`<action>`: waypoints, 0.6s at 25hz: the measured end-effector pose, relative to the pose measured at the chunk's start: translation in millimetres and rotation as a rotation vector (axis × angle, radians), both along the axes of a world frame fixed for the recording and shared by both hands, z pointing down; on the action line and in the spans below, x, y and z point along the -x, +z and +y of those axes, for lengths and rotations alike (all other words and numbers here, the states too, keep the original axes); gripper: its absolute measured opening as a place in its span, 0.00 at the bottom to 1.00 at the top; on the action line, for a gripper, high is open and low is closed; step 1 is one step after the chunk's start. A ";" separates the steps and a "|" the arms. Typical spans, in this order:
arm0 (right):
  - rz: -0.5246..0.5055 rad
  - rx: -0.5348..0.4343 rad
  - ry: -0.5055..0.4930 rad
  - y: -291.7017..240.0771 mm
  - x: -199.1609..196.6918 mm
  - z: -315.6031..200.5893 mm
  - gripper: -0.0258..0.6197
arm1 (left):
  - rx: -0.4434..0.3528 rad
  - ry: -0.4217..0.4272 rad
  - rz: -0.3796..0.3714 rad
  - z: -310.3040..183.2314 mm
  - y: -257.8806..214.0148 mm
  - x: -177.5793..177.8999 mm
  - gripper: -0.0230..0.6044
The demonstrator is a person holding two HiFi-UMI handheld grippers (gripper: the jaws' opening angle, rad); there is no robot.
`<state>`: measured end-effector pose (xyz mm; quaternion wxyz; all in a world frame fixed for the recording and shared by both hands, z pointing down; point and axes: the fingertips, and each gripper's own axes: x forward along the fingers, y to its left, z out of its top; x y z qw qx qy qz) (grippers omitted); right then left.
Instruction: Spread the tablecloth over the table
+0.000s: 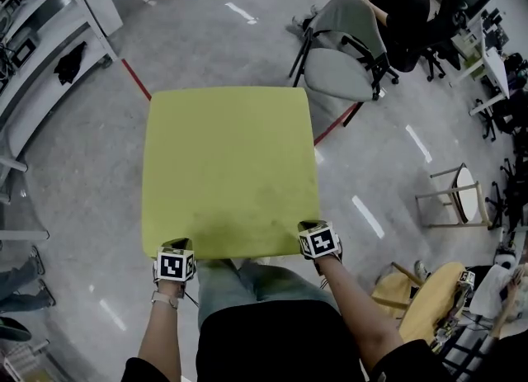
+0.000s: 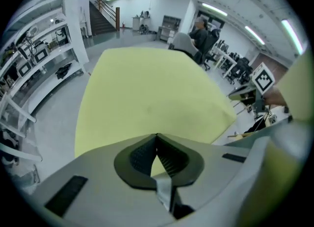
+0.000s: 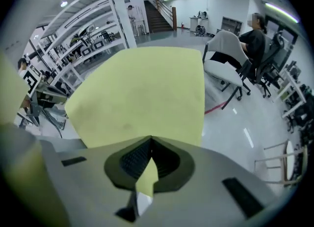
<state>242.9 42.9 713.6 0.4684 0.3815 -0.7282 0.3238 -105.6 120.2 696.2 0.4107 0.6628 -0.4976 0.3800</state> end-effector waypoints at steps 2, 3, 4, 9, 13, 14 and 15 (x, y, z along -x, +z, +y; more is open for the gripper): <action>-0.055 -0.042 0.018 -15.6 16.6 -5.0 0.06 | -0.087 0.000 0.062 -16.6 -25.5 -11.1 0.06; -0.076 -0.068 0.023 -24.3 24.9 -8.3 0.06 | -0.126 0.008 0.088 -23.9 -37.9 -16.4 0.06; -0.094 -0.097 0.026 -33.4 33.2 -12.2 0.06 | -0.164 0.019 0.110 -31.3 -50.2 -21.1 0.06; -0.161 -0.226 0.030 -78.3 77.6 -33.0 0.06 | -0.328 0.035 0.218 -69.5 -107.5 -28.9 0.06; -0.220 -0.301 0.062 -117.0 114.6 -43.7 0.06 | -0.388 0.082 0.304 -82.9 -148.9 -27.4 0.06; -0.237 -0.318 0.067 -127.3 123.1 -46.6 0.06 | -0.395 0.101 0.320 -84.5 -158.8 -28.4 0.06; -0.252 -0.336 0.070 -137.7 131.1 -49.5 0.06 | -0.403 0.121 0.332 -86.0 -168.7 -29.6 0.06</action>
